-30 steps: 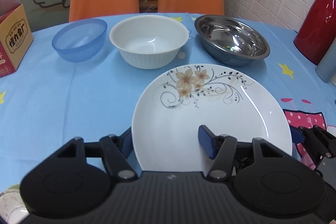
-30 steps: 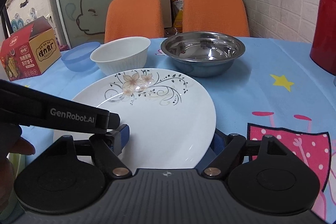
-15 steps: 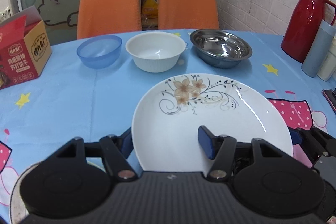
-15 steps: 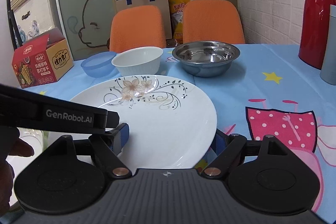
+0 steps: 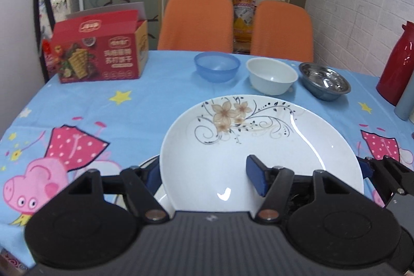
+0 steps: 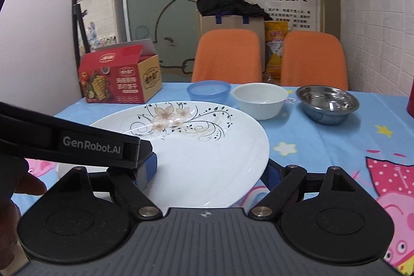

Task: Organize plates and bowls
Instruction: 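Carry the floral plate onto the plate stack and open the left gripper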

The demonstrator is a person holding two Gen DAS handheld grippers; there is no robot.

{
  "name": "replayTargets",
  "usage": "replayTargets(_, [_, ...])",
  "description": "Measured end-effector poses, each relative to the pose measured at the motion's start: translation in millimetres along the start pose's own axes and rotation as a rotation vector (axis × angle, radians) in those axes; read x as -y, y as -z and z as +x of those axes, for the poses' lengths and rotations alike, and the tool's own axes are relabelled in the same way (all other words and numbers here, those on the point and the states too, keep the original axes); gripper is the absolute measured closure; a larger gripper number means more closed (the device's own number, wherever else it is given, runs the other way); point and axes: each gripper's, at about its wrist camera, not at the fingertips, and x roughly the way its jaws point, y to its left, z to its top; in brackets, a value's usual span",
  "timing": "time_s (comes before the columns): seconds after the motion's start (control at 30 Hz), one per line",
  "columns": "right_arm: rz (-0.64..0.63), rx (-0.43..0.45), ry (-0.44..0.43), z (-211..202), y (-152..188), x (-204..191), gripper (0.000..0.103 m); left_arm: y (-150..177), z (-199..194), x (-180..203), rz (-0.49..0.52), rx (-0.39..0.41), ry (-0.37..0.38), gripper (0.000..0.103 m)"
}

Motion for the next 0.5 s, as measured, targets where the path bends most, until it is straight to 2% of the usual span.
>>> replayTargets(0.1, [-0.025, -0.027, -0.047, 4, 7, -24, 0.000, 16, -6, -26, -0.036, -0.014, -0.038, 0.040])
replayTargets(0.23, [-0.067, -0.057, -0.074, 6, 16, -47, 0.000, 34, -11, -51, -0.076, -0.032, -0.049, 0.039])
replayTargets(0.5, [-0.103, -0.079, -0.045, 7, 25, -58, 0.000, 48, 0, -66, -0.114, -0.047, 0.009, 0.038])
